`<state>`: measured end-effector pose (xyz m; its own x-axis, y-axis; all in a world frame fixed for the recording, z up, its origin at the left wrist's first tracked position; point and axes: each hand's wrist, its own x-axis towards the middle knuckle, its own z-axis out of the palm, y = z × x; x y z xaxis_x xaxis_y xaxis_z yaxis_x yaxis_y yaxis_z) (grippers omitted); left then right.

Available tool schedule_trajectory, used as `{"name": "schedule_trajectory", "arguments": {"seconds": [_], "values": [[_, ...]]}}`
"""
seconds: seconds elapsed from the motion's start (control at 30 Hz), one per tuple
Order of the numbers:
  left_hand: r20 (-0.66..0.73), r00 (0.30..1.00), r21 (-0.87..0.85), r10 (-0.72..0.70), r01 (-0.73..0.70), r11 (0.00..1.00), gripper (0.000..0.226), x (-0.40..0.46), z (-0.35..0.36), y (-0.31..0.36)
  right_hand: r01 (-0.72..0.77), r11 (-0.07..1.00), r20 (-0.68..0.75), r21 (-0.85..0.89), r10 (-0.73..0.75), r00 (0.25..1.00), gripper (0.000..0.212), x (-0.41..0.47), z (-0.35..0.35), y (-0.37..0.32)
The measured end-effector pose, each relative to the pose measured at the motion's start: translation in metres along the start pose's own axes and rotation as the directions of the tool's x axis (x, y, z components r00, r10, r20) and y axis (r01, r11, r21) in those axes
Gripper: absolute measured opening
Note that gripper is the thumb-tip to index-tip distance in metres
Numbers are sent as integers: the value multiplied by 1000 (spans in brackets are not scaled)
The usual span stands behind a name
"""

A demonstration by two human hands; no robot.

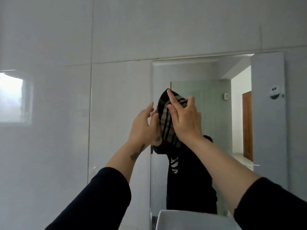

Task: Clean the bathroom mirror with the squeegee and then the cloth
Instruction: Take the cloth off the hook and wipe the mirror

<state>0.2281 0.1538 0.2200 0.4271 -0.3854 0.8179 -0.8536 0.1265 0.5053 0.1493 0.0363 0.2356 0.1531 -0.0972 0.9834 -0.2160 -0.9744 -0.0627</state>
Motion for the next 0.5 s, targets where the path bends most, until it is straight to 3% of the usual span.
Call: {"name": "schedule_trajectory", "arguments": {"seconds": [0.17,0.37,0.5], "values": [[12,1000,305,-26,21,952,64,25,16,-25,39,972,6,-231,-39,999,48,69,0,0],[93,986,441,-141,86,894,112,28,38,-53,62,901,34,-429,-53,998,77,127,27,-16],[69,990,493,-122,72,867,117,29,44,-51,196,789,-60,-583,-282,958,71,128,56,-9]]}}
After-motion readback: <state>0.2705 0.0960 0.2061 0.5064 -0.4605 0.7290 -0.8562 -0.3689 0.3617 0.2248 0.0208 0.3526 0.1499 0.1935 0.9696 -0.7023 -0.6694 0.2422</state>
